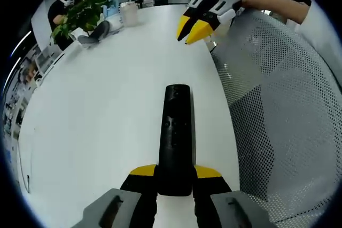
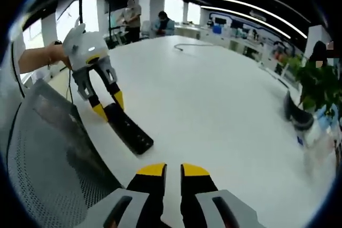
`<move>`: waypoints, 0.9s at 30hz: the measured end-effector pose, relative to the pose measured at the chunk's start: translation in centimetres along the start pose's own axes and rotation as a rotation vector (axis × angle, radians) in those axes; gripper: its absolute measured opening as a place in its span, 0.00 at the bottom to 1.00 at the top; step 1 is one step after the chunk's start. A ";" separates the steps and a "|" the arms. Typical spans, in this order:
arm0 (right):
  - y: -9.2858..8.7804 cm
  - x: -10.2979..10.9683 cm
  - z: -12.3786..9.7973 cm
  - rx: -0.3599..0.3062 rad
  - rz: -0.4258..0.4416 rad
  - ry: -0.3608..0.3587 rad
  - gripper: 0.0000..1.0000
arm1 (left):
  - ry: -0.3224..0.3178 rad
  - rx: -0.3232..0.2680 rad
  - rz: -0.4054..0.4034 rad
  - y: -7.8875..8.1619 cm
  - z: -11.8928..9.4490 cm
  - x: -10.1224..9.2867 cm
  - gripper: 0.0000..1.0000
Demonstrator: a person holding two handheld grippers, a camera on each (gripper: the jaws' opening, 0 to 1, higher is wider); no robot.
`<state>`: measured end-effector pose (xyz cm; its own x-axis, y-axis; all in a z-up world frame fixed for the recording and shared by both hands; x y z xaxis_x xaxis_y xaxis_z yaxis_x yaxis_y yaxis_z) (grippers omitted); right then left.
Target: Press the specified remote control buttons in sequence, fully releasing each button before pressing the next.
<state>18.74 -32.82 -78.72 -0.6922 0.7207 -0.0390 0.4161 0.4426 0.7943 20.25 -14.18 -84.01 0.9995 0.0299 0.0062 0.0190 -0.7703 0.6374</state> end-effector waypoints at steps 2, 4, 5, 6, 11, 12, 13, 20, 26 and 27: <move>0.5 0.3 0.1 -0.005 0.001 0.016 0.07 | 0.000 0.003 -0.001 0.0 0.0 -0.2 0.24; 0.9 0.6 0.3 -0.015 0.000 0.028 0.06 | -0.002 0.006 0.002 -0.1 -0.1 -0.3 0.24; 1.1 0.8 0.6 -0.017 -0.004 0.041 0.05 | -0.002 0.007 0.001 -0.1 -0.1 -0.3 0.24; 1.2 1.0 0.8 -0.016 -0.007 0.051 0.04 | -0.002 0.009 0.001 -0.1 -0.1 -0.4 0.24; 1.4 2.4 2.3 0.012 -0.028 0.124 0.00 | 0.000 0.014 0.000 -0.1 0.0 -0.4 0.24; 1.4 2.6 2.5 0.018 -0.035 0.132 0.00 | 0.000 0.013 -0.002 -0.1 0.0 -0.4 0.24; 1.4 2.8 2.7 0.024 -0.044 0.141 0.00 | 0.000 0.011 -0.003 -0.1 -0.1 -0.4 0.24; 1.4 3.6 3.6 0.045 -0.049 0.188 0.00 | 0.001 -0.003 -0.010 -0.2 -0.1 -0.3 0.24; 0.9 4.3 4.8 0.089 -0.068 0.237 0.00 | 0.000 -0.009 -0.010 -0.2 -0.1 -0.3 0.24; 0.7 4.4 5.0 0.104 -0.074 0.249 0.00 | 0.000 -0.009 -0.009 -0.2 -0.1 -0.3 0.24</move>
Point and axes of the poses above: the point that each gripper's makers call its tool centre point, and the gripper's own axes: z roughly forward along the fingers, x roughly to its left, y roughly out of its top, the point moved 3 cm from there along -z, roughly backward along the fingers, and after that the axes turned 10 degrees about -x, right-handed, at the moved point
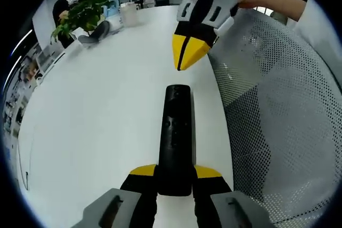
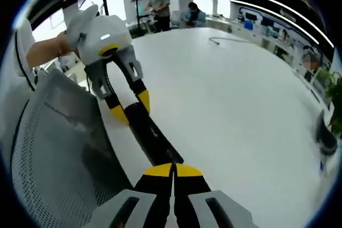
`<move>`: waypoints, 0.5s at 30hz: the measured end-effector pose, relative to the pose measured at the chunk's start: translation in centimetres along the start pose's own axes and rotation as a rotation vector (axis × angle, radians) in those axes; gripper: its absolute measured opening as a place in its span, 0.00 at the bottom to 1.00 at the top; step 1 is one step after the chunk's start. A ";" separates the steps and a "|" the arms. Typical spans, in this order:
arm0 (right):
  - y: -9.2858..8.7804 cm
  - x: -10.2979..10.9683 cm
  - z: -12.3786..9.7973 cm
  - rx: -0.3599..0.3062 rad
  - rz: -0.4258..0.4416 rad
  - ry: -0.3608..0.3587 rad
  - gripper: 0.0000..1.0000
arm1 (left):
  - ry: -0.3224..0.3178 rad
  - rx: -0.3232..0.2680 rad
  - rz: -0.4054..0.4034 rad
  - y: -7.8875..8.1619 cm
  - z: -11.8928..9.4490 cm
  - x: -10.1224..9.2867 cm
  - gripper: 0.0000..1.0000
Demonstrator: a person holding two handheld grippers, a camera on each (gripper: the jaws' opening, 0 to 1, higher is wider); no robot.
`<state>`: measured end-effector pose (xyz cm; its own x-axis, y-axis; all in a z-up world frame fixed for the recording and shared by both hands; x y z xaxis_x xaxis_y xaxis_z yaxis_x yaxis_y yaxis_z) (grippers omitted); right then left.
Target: Press the specified remote control buttons in sequence, fully releasing each button before pressing the next.
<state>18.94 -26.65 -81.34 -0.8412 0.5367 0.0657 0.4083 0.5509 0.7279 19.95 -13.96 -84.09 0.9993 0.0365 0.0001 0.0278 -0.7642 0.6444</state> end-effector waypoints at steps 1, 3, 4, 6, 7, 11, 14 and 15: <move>-0.1 0.0 0.3 0.016 -0.012 0.009 0.00 | -0.001 0.000 -0.002 0.0 0.0 0.0 0.24; -0.3 0.0 0.6 0.043 -0.033 0.018 0.00 | -0.003 0.002 -0.003 0.0 0.0 0.0 0.24; -0.3 0.0 0.9 0.053 -0.045 0.023 0.00 | -0.004 0.005 0.001 0.0 0.0 0.0 0.24; -0.3 0.0 1.2 0.065 -0.062 0.033 0.00 | -0.004 0.007 -0.002 0.0 0.0 0.0 0.24; -0.3 0.0 1.3 0.075 -0.073 0.038 0.00 | -0.004 0.008 -0.002 0.0 0.0 0.0 0.24; -0.7 0.0 1.7 0.128 -0.121 0.054 0.00 | -0.002 0.008 -0.004 0.0 0.0 0.0 0.24; -0.5 0.0 1.8 0.147 -0.148 0.060 0.00 | -0.001 0.004 -0.006 0.0 0.0 0.0 0.24; -0.5 0.0 1.8 0.152 -0.154 0.061 0.00 | -0.001 0.004 -0.006 0.0 0.0 0.0 0.24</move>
Point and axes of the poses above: the point that each gripper's makers call its tool centre point, and the gripper's own axes: z roughly forward along the fingers, x roughly to its left, y roughly out of its top, the point moved 3 cm from there along -z, roughly backward along the fingers, and after that the axes turned 10 degrees about -x, right-handed, at the moved point
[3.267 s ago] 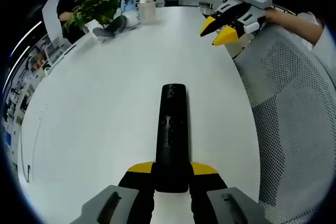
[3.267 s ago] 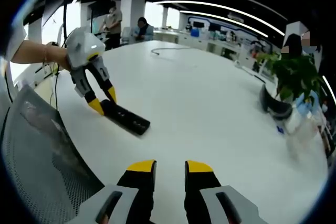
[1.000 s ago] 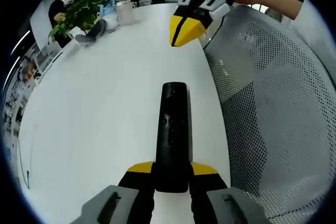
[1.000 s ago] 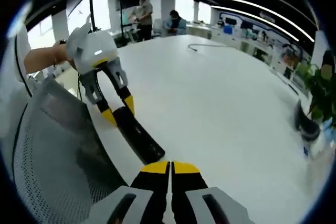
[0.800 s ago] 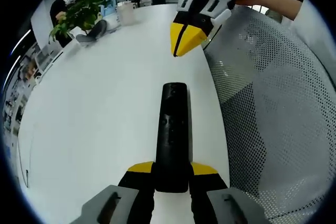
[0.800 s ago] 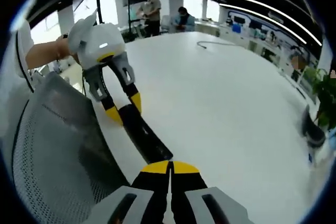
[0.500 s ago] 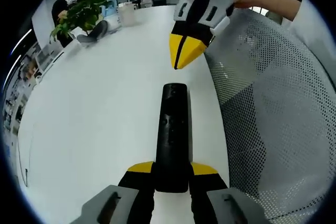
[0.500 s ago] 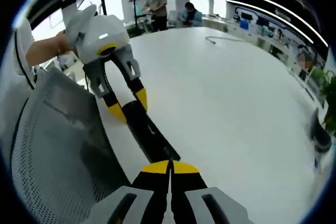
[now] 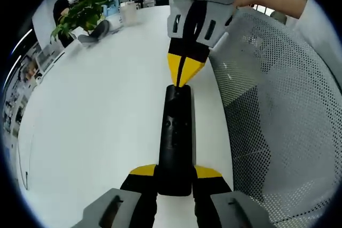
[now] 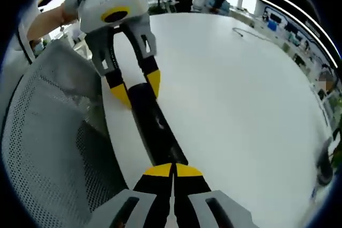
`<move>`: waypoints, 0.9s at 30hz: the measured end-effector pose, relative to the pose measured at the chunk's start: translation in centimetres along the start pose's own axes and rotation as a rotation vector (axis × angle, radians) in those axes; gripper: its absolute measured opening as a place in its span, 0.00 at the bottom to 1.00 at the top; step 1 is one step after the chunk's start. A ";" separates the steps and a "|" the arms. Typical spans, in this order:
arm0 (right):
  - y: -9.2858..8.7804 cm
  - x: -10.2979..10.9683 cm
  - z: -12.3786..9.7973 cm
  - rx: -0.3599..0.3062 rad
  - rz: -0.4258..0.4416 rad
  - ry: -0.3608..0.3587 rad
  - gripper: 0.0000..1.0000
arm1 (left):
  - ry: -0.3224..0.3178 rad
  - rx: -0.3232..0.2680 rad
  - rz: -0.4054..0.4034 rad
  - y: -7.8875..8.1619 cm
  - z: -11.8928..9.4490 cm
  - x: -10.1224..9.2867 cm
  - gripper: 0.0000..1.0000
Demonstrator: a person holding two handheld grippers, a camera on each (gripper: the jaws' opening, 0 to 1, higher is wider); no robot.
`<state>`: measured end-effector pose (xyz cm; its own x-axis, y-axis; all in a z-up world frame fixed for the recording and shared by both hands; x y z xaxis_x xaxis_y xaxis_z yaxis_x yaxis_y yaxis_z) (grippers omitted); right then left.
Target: Press the specified remote control buttons in sequence, fully releasing each button before pressing the next.
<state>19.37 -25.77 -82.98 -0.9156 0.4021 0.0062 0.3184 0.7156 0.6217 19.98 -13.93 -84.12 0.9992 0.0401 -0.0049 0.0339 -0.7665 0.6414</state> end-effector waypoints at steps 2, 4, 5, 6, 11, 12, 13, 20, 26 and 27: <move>0.0 0.0 0.0 0.023 -0.023 0.005 0.00 | -0.001 0.001 0.000 0.0 0.0 0.0 0.24; 0.1 0.0 0.1 0.068 -0.082 0.012 0.00 | -0.003 0.004 0.002 0.0 0.0 0.0 0.24; 0.1 0.1 0.1 0.094 -0.112 0.017 0.00 | -0.004 0.005 0.002 0.0 0.0 0.0 0.24; 0.1 0.1 0.2 0.114 -0.127 0.022 0.00 | -0.004 0.005 0.001 0.0 0.0 0.0 0.24; 0.4 -0.1 0.6 0.188 -0.126 0.051 0.00 | -0.005 0.003 0.001 0.0 0.0 0.0 0.24; 0.5 -0.2 0.6 0.193 -0.107 0.051 0.00 | -0.007 0.003 0.003 0.0 0.0 0.0 0.24; 0.4 -0.2 0.5 0.193 -0.093 0.051 0.00 | -0.008 0.002 0.002 0.0 0.0 0.0 0.24; 0.0 -0.2 0.1 0.037 -0.004 0.030 0.00 | -0.006 -0.006 0.002 -0.1 -0.1 0.0 0.24; 0.7 0.1 -0.2 -0.071 0.017 0.022 0.00 | -0.009 -0.005 0.000 -0.1 -0.1 0.0 0.24; 0.8 0.1 -0.3 -0.077 0.011 0.018 0.00 | -0.008 -0.005 0.000 -0.1 -0.1 0.0 0.24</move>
Point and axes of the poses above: the point that each gripper's makers call its tool centre point, and the gripper's own axes: z roughly forward along the fingers, x roughly to its left, y roughly out of its top, the point moved 3 cm from there along -z, roughly backward along the fingers, and after that the axes turned 10 degrees about -x, right-handed, at the moved point
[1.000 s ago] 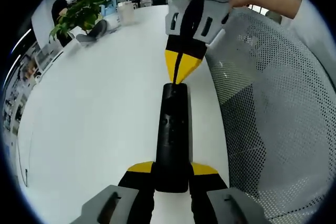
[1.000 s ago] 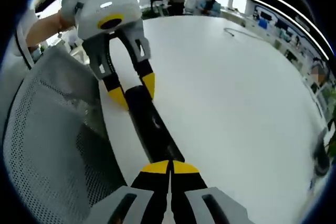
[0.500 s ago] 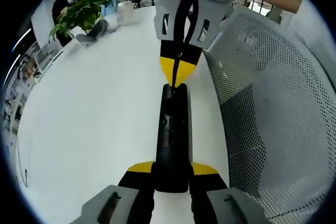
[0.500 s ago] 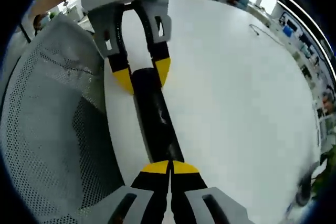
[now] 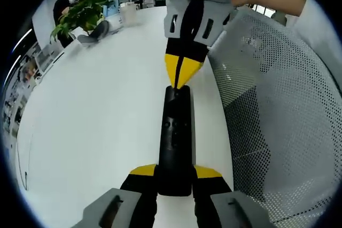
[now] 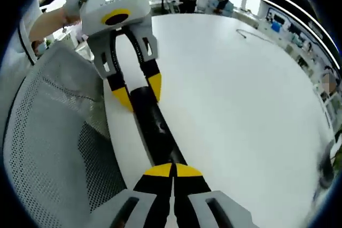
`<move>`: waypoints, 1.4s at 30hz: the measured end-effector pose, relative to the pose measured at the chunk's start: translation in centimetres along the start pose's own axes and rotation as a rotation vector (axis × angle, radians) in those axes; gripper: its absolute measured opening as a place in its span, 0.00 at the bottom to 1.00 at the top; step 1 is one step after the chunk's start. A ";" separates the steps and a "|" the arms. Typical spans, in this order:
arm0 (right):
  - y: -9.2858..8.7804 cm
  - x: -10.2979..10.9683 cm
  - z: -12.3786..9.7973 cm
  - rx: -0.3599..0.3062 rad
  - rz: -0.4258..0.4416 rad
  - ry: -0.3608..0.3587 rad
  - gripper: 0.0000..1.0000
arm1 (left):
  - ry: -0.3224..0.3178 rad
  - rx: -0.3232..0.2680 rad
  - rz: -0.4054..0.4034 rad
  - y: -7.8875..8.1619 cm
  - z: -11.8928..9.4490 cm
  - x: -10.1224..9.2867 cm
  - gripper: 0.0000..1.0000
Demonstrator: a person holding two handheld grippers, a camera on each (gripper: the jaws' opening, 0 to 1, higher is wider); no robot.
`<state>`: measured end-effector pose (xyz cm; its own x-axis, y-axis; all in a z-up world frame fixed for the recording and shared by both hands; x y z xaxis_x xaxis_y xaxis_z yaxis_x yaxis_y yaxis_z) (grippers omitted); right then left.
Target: Press the specified remote control buttons in sequence, fully releasing each button before pressing the next.
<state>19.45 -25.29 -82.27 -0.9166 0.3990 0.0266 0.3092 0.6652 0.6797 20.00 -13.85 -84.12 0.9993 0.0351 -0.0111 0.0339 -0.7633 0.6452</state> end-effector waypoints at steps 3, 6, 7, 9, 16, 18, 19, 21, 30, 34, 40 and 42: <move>0.0 -0.1 0.1 0.015 -0.028 0.004 0.00 | 0.000 -0.001 -0.001 0.0 0.0 0.0 0.24; 0.1 0.0 0.3 0.018 -0.035 0.018 0.00 | -0.001 0.001 -0.001 0.0 0.0 0.0 0.24; 0.2 0.1 0.5 0.022 -0.041 0.025 0.00 | -0.001 0.003 -0.001 0.0 0.0 0.0 0.24; 0.2 0.3 0.7 0.030 -0.054 0.036 0.00 | -0.002 0.005 0.000 0.0 0.0 0.0 0.24; 0.1 0.3 1.0 0.089 -0.126 0.047 0.00 | -0.002 0.006 -0.001 0.0 0.0 0.0 0.24; 0.2 0.2 1.1 0.105 -0.123 0.053 0.00 | -0.003 0.008 -0.001 0.0 0.0 0.0 0.24; 0.2 0.2 1.1 0.110 -0.124 0.055 0.00 | -0.003 0.008 0.000 0.0 0.0 0.0 0.24; 0.2 0.1 1.2 0.123 -0.119 0.062 0.00 | -0.004 0.009 0.001 0.0 0.0 0.0 0.24; 0.1 0.1 1.1 0.137 -0.083 0.055 0.00 | -0.007 0.010 0.002 0.0 0.1 0.0 0.24; 0.0 0.1 1.0 0.111 -0.079 0.048 0.00 | -0.008 0.006 0.002 0.0 0.1 0.0 0.24; -0.1 0.1 0.7 0.032 0.021 0.063 0.00 | -0.006 0.002 -0.001 0.0 0.1 -0.1 0.24; 0.4 0.4 1.0 0.007 -0.024 0.063 0.00 | -0.006 0.004 0.001 0.0 0.0 0.0 0.24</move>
<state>19.45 -24.28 -82.74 -0.9381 0.3418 0.0566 0.2882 0.6790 0.6752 19.95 -13.89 -84.15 0.9994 0.0306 -0.0154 0.0333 -0.7659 0.6421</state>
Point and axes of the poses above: the point that each gripper's makers call its tool centre point, and the gripper's own axes: z roughly forward along the fingers, x roughly to its left, y roughly out of its top, the point moved 3 cm from there along -z, roughly backward along the fingers, and after that the axes turned 10 degrees about -x, right-handed, at the moved point
